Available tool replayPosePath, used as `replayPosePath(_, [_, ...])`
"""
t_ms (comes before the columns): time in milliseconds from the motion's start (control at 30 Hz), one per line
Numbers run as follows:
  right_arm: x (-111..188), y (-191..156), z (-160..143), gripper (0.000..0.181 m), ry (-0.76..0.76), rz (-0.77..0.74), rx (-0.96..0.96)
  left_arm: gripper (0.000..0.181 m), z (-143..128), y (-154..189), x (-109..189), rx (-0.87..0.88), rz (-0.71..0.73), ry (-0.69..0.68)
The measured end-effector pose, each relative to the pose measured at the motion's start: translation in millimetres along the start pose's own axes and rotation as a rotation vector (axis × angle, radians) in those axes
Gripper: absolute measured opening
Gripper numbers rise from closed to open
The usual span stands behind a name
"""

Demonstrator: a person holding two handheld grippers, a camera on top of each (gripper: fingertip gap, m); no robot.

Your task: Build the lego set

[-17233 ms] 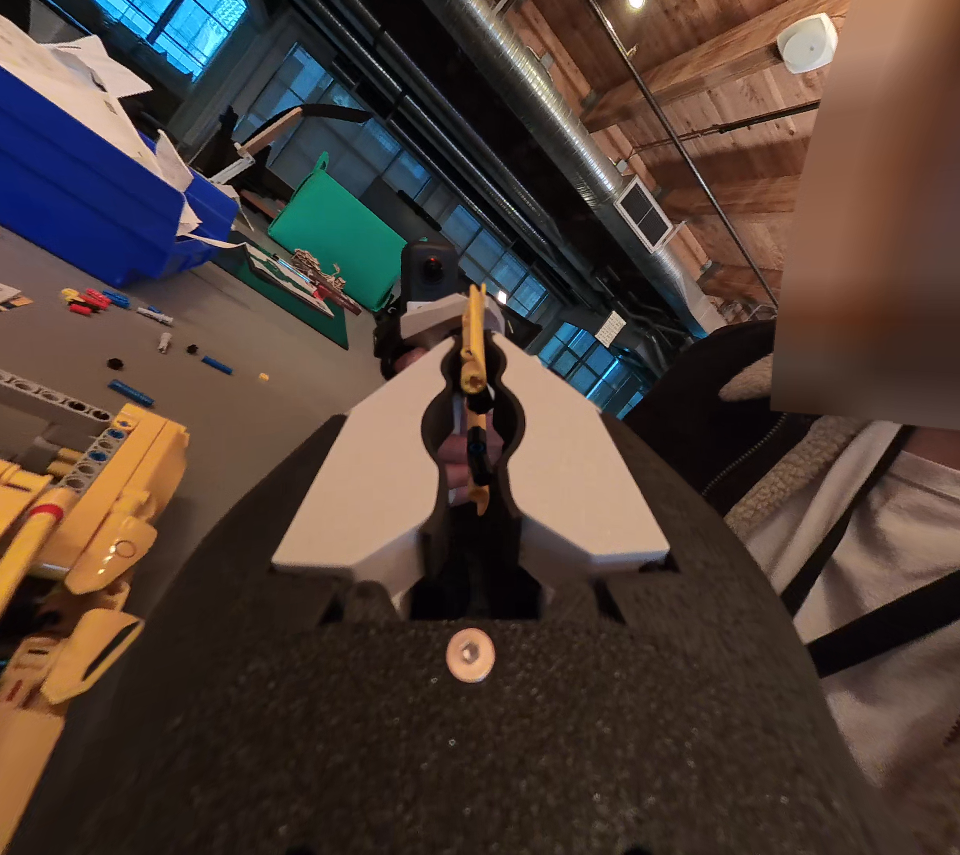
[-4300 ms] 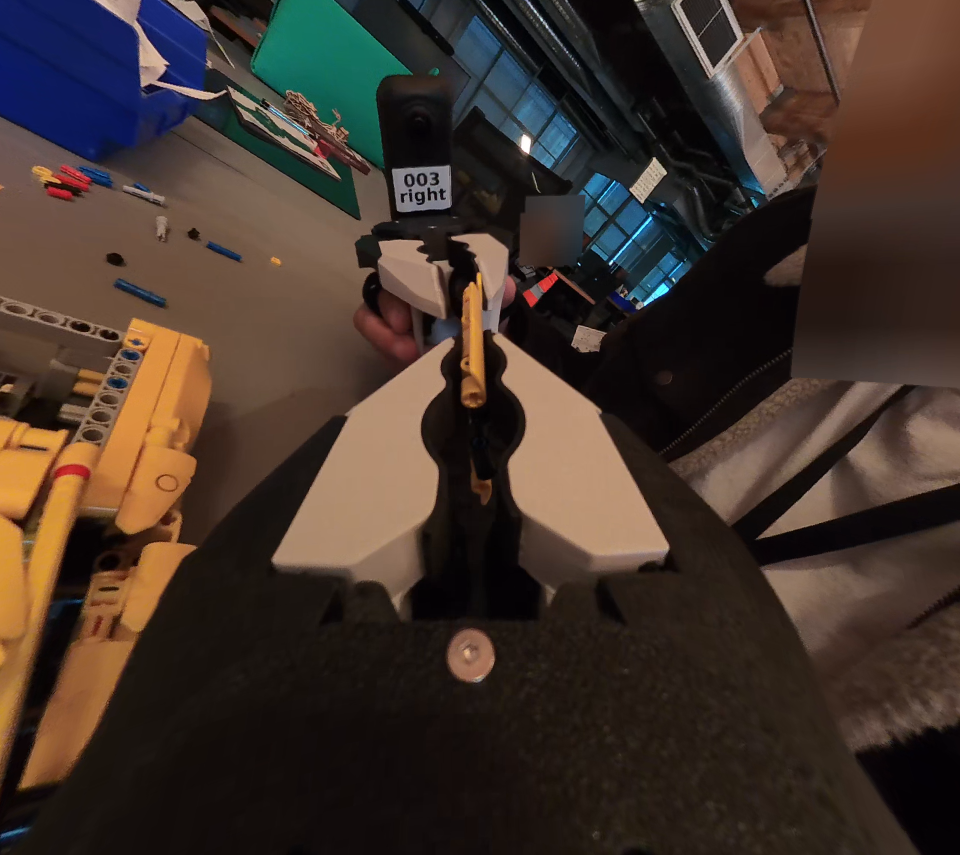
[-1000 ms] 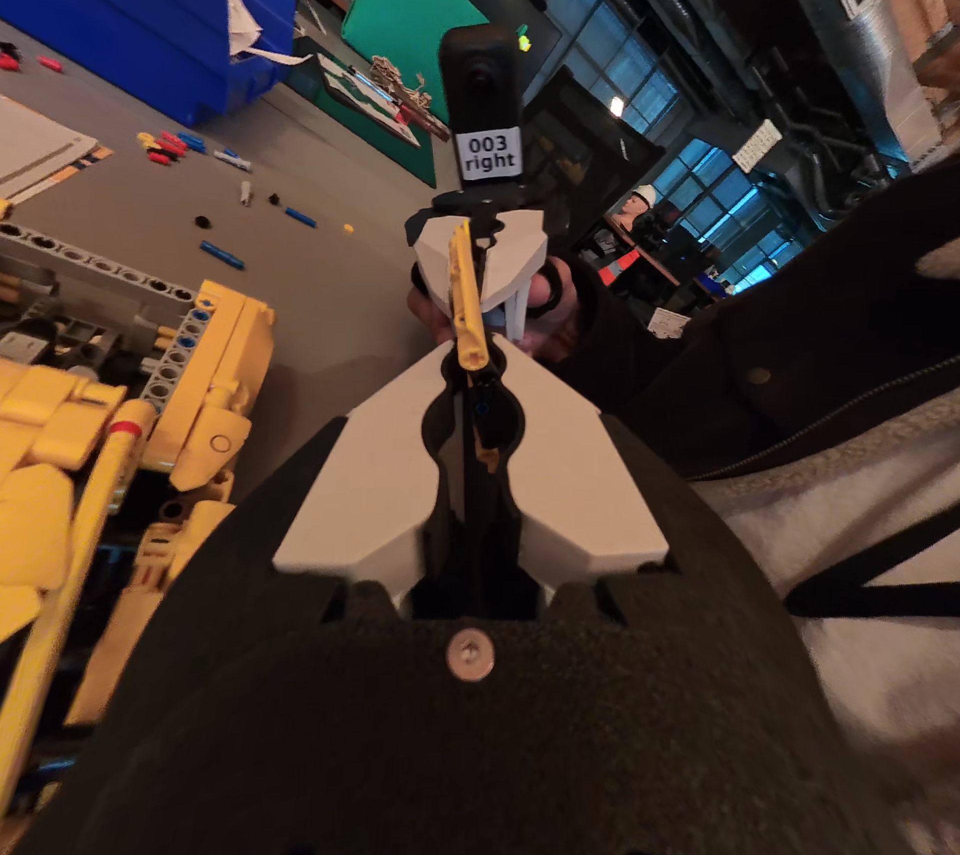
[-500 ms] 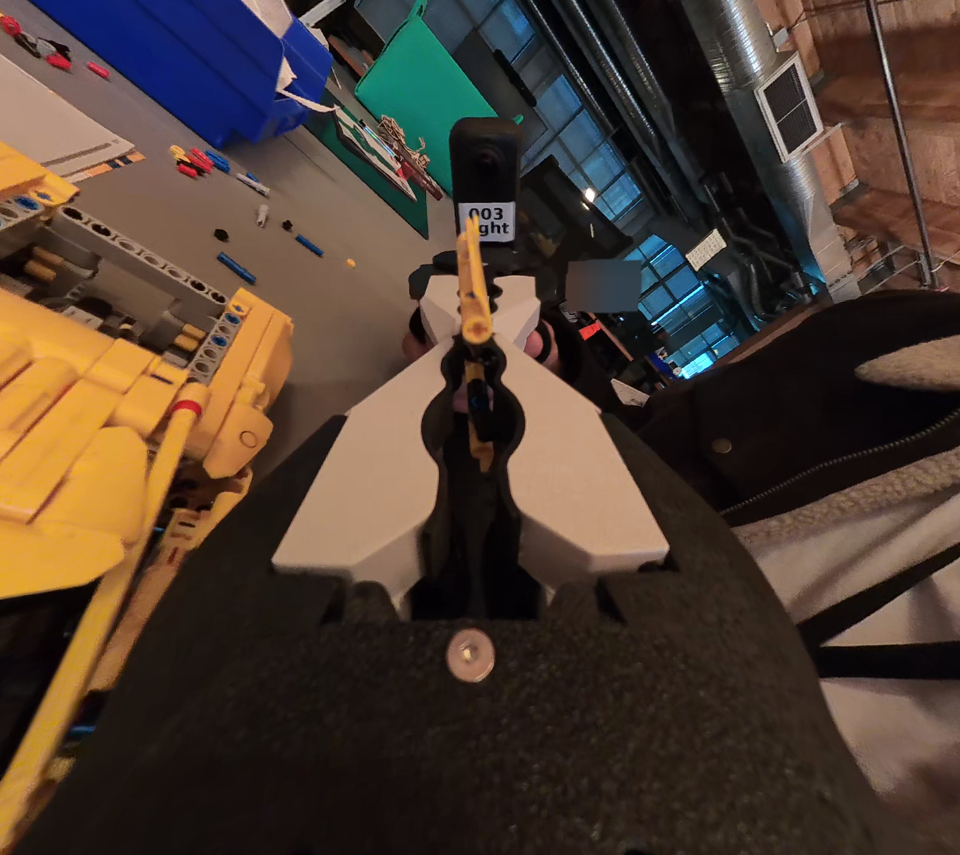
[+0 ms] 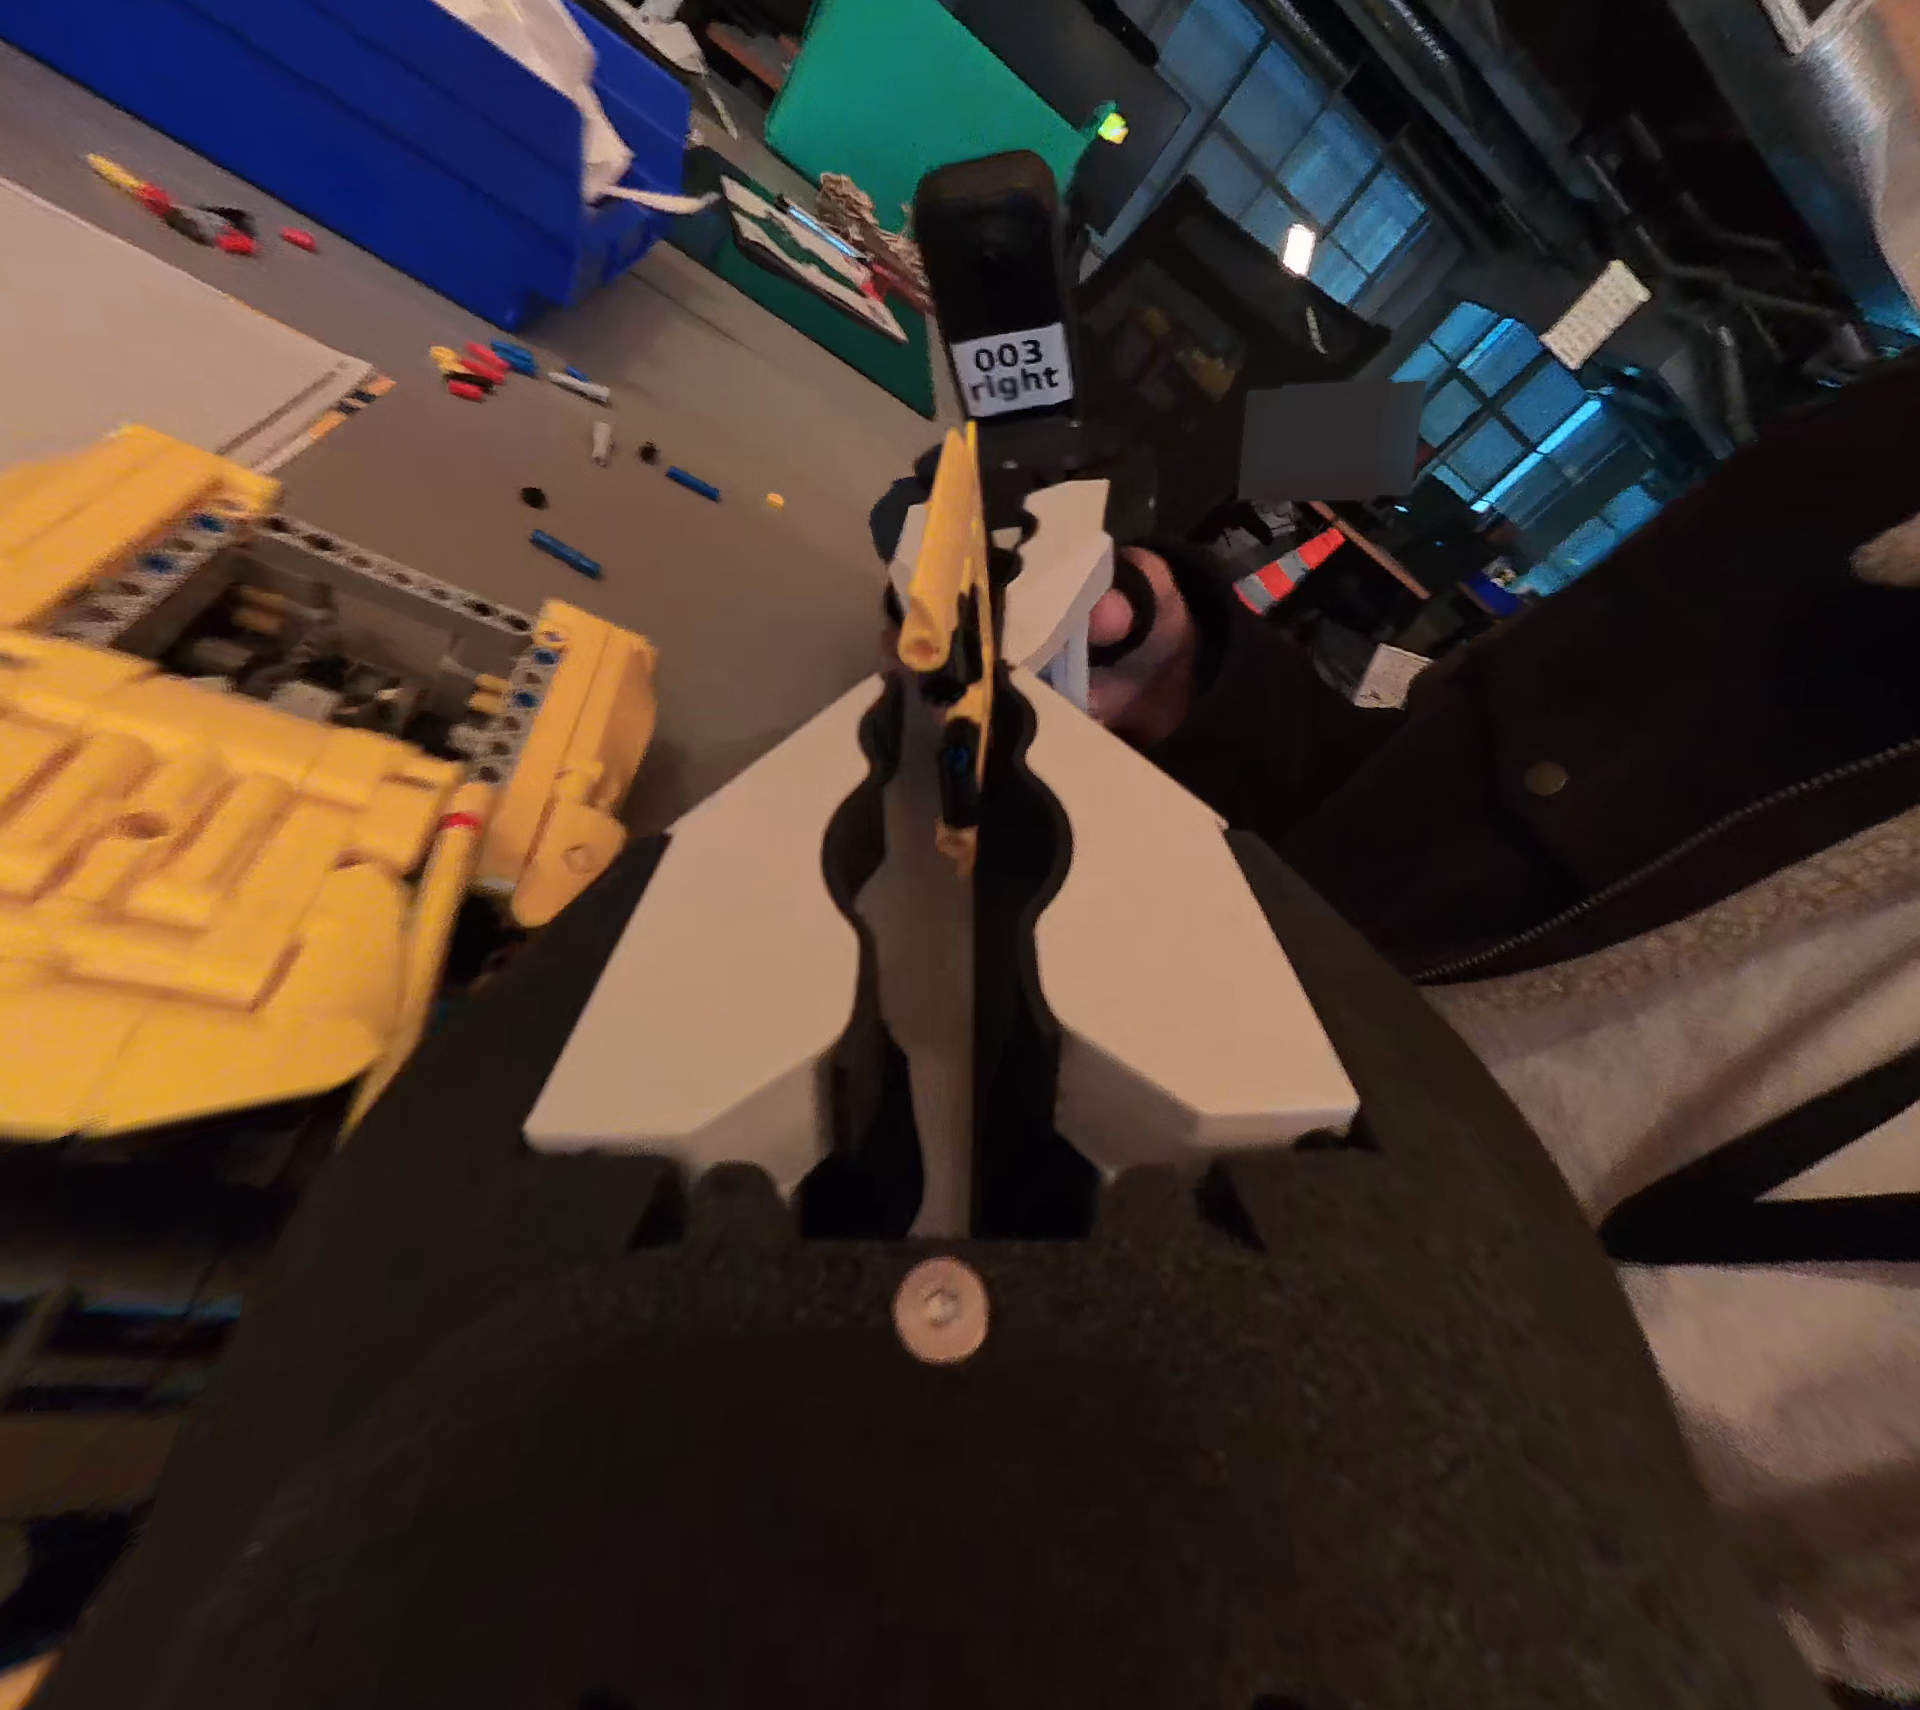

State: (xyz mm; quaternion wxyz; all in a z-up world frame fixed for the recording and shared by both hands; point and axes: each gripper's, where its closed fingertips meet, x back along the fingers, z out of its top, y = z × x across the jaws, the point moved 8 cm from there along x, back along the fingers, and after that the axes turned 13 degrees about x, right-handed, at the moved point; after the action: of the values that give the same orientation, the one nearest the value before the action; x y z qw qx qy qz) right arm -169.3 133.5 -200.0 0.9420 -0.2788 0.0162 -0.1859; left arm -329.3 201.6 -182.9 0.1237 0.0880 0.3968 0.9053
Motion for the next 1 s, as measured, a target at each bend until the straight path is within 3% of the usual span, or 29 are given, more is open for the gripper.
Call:
replayPosePath(67, [9.0,9.3,-6.2,0.006,-0.089,-0.053,-0.065,0.026,8.4,-4.6,15.0,0.004,0.046,0.031])
replayPosePath(133, [19.3,19.7,-19.4,0.007,-0.291,-0.133,-0.121,0.027,14.5,-6.9,33.3,-0.022,0.110,0.072])
replayPosePath(300, [33.1,25.2,-27.2,0.008,-0.540,-0.250,-0.133,0.027,13.8,-7.4,73.5,-0.217,0.331,0.185])
replayPosePath(500, [30.3,30.9,-23.1,0.008,-0.727,-0.299,-0.055,0.026,16.5,-21.2,97.3,-0.299,0.561,0.238])
replayPosePath(700, [33.1,41.1,-25.7,0.009,-0.740,-0.298,-0.083,0.026,20.6,-30.4,106.7,-0.253,0.614,0.264])
replayPosePath(833, [51.1,36.4,-24.1,0.018,-0.730,-0.287,-0.091,0.026,25.7,-27.6,113.8,-0.221,0.592,0.316])
replayPosePath(933, [82.7,38.3,-8.8,0.022,-0.635,-0.386,-0.033,0.026,29.2,-26.0,118.6,-0.187,0.553,0.358])
replayPosePath(1000, [109.5,54.9,7.5,0.025,-0.545,-0.618,0.073,0.026,30.6,-26.9,120.8,-0.164,0.538,0.371])
